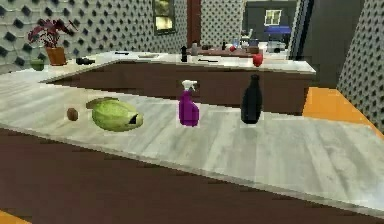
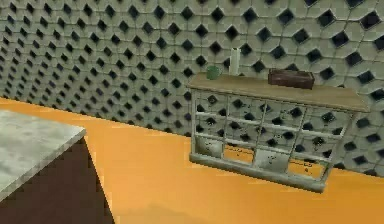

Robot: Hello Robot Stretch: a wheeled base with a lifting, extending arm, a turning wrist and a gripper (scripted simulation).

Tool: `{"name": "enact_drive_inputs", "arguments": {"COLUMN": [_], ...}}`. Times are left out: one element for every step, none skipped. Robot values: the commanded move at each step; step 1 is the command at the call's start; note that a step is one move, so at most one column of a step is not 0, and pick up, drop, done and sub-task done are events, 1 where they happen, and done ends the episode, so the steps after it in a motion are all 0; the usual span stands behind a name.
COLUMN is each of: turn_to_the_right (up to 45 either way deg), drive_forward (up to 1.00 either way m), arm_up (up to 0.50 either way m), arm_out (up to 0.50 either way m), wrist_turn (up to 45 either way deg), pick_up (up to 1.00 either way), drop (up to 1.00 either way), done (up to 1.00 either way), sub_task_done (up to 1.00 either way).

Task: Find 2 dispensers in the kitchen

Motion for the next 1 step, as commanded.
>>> {"name": "enact_drive_inputs", "arguments": {"turn_to_the_right": [0.0], "drive_forward": [0.0], "arm_up": [0.0], "arm_out": [0.0], "wrist_turn": [0.0], "pick_up": [0.0], "drop": [0.0], "done": [0.0], "sub_task_done": [1.0]}}
